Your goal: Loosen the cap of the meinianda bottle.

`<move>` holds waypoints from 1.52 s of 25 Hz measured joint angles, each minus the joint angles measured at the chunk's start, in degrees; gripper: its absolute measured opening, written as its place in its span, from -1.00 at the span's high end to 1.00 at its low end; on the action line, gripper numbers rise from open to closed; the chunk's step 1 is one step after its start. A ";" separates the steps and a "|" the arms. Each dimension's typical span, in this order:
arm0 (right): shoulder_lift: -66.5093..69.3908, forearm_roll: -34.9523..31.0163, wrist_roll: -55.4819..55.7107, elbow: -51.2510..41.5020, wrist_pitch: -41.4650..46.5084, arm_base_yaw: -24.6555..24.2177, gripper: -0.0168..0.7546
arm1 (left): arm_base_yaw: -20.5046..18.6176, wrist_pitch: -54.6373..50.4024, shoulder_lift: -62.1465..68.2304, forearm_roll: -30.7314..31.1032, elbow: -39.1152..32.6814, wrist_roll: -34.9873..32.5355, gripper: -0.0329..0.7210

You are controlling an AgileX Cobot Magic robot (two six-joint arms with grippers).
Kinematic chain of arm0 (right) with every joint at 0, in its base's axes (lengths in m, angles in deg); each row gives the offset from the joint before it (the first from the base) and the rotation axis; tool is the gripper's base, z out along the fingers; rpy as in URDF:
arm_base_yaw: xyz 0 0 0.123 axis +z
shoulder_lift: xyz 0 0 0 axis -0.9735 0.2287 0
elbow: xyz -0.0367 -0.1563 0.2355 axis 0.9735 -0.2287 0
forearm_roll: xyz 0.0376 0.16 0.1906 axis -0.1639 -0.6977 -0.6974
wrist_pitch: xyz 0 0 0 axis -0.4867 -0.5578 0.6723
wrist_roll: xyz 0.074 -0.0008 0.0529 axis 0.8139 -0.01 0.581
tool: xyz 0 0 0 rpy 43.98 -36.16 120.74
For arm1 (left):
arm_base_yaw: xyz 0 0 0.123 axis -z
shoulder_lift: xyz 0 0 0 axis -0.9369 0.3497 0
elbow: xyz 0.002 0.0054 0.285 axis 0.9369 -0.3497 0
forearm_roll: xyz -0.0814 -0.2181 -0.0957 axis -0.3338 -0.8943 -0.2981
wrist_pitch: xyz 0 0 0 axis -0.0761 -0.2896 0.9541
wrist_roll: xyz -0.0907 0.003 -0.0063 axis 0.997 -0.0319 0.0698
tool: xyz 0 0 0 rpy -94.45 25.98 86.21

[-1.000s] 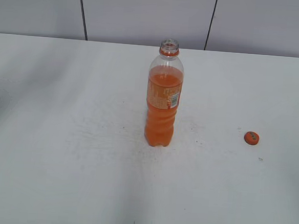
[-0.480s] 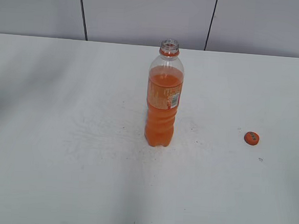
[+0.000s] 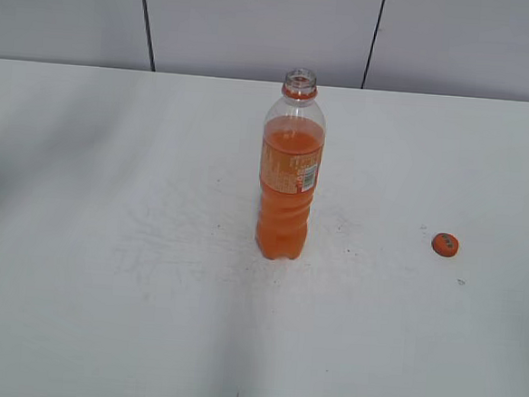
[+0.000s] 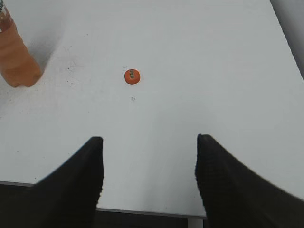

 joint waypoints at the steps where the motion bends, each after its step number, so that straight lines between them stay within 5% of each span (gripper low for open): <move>1: 0.00 0.00 0.00 0.00 0.00 0.00 -0.24 | 0.00 0.00 0.00 0.00 0.00 0.00 -0.64; 10: 0.00 0.00 0.06 0.00 0.00 0.00 -0.24 | 1.34 -9.07 -0.12 -3.10 -2.54 0.00 -0.64; 17: 0.00 0.00 0.11 0.00 0.00 0.00 -0.24 | 18.43 -56.97 -0.35 -17.18 -7.94 0.00 -0.64; 21: 0.00 0.00 0.11 0.00 0.00 0.00 -0.24 | 24.58 -64.15 -0.35 -20.12 -8.01 -1.09 -0.64; 26: 0.00 0.00 0.11 0.00 0.00 0.00 -0.24 | 25.56 -64.16 -0.35 -24.66 -8.01 -3.84 -0.64; 29: 0.00 0.00 0.11 0.00 0.00 0.00 -0.24 | 25.50 -63.04 -0.43 -27.00 -8.01 -10.18 -0.64; 32: 0.00 0.00 0.11 0.00 0.00 0.00 -0.24 | 24.69 -58.03 -1.40 -37.67 -8.01 -22.54 -0.64; 38: 0.00 0.00 0.11 0.00 0.01 0.00 -0.24 | 23.34 -64.54 -4.63 -78.27 -8.01 -67.44 -0.64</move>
